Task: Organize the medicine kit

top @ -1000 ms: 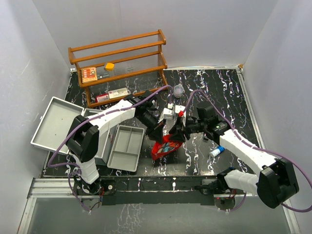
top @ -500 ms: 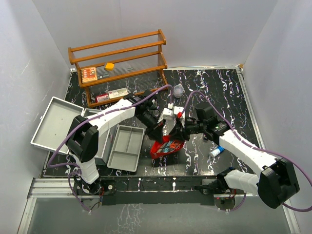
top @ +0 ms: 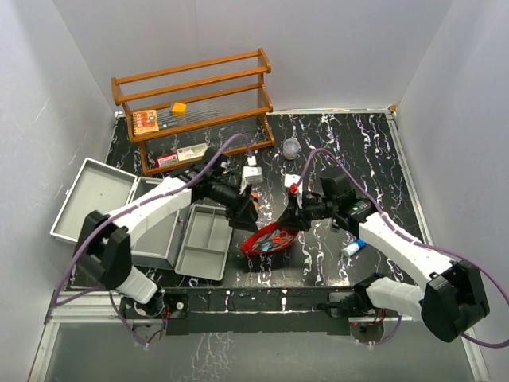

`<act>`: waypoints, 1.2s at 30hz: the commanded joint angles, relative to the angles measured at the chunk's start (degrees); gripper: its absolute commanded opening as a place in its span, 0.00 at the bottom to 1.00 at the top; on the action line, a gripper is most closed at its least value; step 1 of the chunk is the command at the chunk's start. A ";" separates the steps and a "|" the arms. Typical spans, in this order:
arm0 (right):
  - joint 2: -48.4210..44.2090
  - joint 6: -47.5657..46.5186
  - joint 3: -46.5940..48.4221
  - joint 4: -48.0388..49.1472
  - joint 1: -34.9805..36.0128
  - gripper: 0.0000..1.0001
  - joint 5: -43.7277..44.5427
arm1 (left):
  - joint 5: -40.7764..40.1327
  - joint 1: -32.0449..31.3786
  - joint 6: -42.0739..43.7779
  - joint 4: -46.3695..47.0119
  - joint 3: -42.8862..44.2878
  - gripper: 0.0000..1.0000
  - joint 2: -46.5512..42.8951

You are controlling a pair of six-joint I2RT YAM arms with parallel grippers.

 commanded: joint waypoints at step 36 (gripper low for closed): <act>-4.43 10.35 11.41 -1.31 -9.19 0.00 -13.99 | -8.93 1.89 -23.12 46.39 -35.32 0.72 -35.21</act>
